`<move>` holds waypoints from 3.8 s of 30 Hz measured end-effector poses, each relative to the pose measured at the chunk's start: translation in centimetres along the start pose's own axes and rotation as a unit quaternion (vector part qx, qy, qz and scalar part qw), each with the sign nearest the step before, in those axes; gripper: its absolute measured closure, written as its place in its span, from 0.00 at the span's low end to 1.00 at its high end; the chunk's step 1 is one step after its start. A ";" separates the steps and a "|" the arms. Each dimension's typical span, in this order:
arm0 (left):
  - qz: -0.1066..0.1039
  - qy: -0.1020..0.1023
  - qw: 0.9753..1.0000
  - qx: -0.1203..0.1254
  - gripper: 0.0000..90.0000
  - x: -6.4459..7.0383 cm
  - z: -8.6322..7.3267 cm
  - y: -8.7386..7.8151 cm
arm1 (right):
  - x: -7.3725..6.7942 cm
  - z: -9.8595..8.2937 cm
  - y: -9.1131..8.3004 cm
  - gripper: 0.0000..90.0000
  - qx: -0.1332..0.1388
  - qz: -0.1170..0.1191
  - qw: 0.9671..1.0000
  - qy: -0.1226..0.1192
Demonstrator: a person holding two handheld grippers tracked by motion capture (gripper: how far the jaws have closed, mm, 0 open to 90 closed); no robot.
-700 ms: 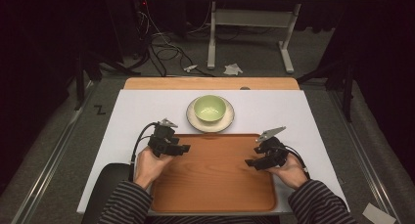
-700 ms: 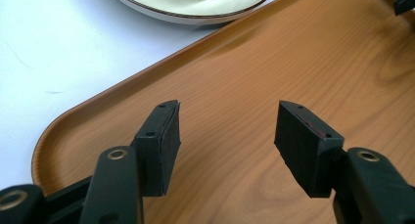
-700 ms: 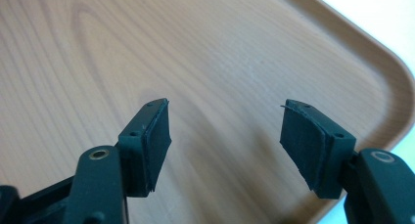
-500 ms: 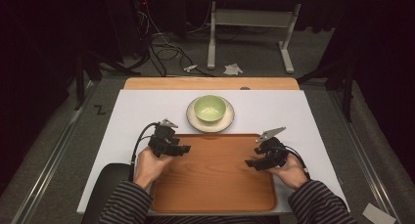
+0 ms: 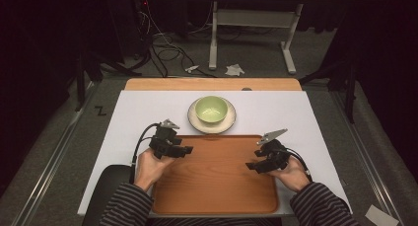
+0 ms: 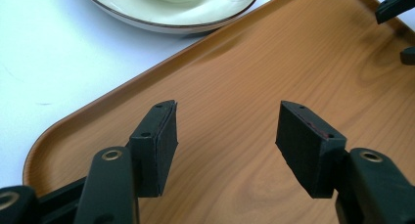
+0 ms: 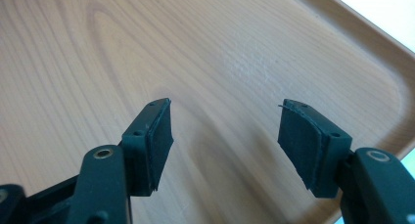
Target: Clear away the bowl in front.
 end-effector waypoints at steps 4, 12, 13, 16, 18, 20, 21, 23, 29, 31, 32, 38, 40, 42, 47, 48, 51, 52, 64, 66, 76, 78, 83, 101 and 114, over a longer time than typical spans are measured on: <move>0.002 -0.007 1.000 -0.005 0.43 -0.1 0.2 0.1 | -0.1 0.0 0.1 0.43 -0.002 -0.001 1.000 -0.001; -0.030 -0.039 0.999 -0.011 0.44 0.6 0.8 -0.3 | -0.2 0.0 0.2 0.44 -0.003 -0.005 1.000 -0.006; -0.026 -0.038 0.999 -0.011 0.44 0.5 0.9 -0.3 | -0.2 0.0 0.2 0.44 -0.004 -0.006 1.000 -0.005; -0.026 -0.041 0.999 -0.013 0.44 0.5 1.1 -0.3 | -0.2 0.0 0.1 0.44 -0.002 -0.007 1.000 -0.009; -0.025 -0.043 0.999 -0.011 0.43 0.5 1.2 -0.2 | -0.3 0.0 0.1 0.44 -0.002 -0.007 1.000 -0.009; -0.024 -0.041 0.999 -0.011 0.43 0.6 1.4 -0.2 | -0.3 0.0 0.2 0.44 -0.004 -0.006 1.000 -0.009; -0.023 -0.041 0.999 -0.011 0.42 0.6 1.5 -0.1 | -0.3 0.0 0.3 0.44 -0.006 -0.006 1.000 -0.008; -0.023 -0.042 0.999 -0.010 0.42 0.7 1.6 0.0 | -0.3 0.0 0.2 0.44 -0.006 -0.007 1.000 -0.008; -0.021 -0.030 0.999 -0.008 0.40 1.0 1.8 0.1 | -0.4 0.0 0.3 0.44 -0.008 -0.010 1.000 -0.010; -0.021 -0.026 0.999 -0.008 0.40 1.2 2.0 0.3 | -0.4 0.0 0.3 0.44 -0.011 -0.010 1.000 -0.009; -0.021 -0.025 0.999 -0.007 0.40 1.2 2.1 0.4 | -0.3 0.0 0.3 0.44 -0.011 -0.010 1.000 -0.010; -0.027 -0.012 1.000 -0.009 0.37 2.1 2.3 1.0 | -0.4 -0.1 0.1 0.44 -0.006 -0.014 1.000 -0.012; -0.027 -0.010 1.000 -0.007 0.37 2.4 2.5 1.3 | -0.4 -0.1 0.1 0.44 -0.007 -0.014 1.000 -0.010; -0.026 -0.004 1.000 -0.009 0.36 2.6 2.7 1.6 | -0.4 -0.1 0.2 0.44 -0.009 -0.014 1.000 -0.011; -0.019 0.000 1.000 -0.018 0.37 3.0 3.2 2.2 | -0.4 -0.1 0.1 0.44 -0.008 -0.014 1.000 -0.014; -0.018 0.003 1.000 -0.018 0.37 3.1 3.3 2.3 | -0.4 -0.1 0.2 0.44 -0.008 -0.013 1.000 -0.015; -0.016 0.005 1.000 -0.014 0.37 3.3 3.8 2.6 | -0.5 -0.1 0.2 0.44 -0.011 -0.013 1.000 -0.013; -0.014 0.007 1.000 -0.013 0.37 3.3 3.9 2.7 | -0.4 -0.1 0.2 0.44 -0.010 -0.013 1.000 -0.016; -0.002 0.015 1.000 -0.011 0.39 3.6 6.1 3.9 | -0.5 -0.1 0.2 0.44 -0.010 -0.014 1.000 -0.016; 0.000 0.019 1.000 -0.015 0.41 3.5 6.4 4.2 | -0.5 -0.1 0.2 0.44 -0.010 -0.013 1.000 -0.015; 0.027 0.019 0.999 -0.005 0.41 3.3 7.9 6.1 | -0.5 -0.1 0.1 0.44 -0.009 -0.013 1.000 -0.014; 0.038 0.024 0.999 -0.010 0.40 3.1 8.1 6.4 | -0.4 -0.1 0.2 0.44 -0.010 -0.013 1.000 -0.017; 0.058 0.028 0.998 -0.015 0.41 2.7 8.8 7.3 | -0.5 -0.1 0.1 0.44 -0.010 -0.013 1.000 -0.013; 0.122 0.033 0.991 -0.034 0.47 1.2 10.6 11.7 | -0.4 -0.1 0.1 0.44 -0.007 -0.010 1.000 -0.015; 0.146 -0.001 0.988 -0.044 0.61 -0.5 10.8 14.1 | -0.3 -0.1 0.0 0.44 -0.005 -0.007 1.000 -0.014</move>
Point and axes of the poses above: each handheld gripper's, and its own axes: y roughly forward along the jaws, z roughly out of its top, x roughly to its right, the point moved 3 cm from there along y, roughly forward along the jaws, and after that the axes turned 1 degree about z, right-handed, at the moved point
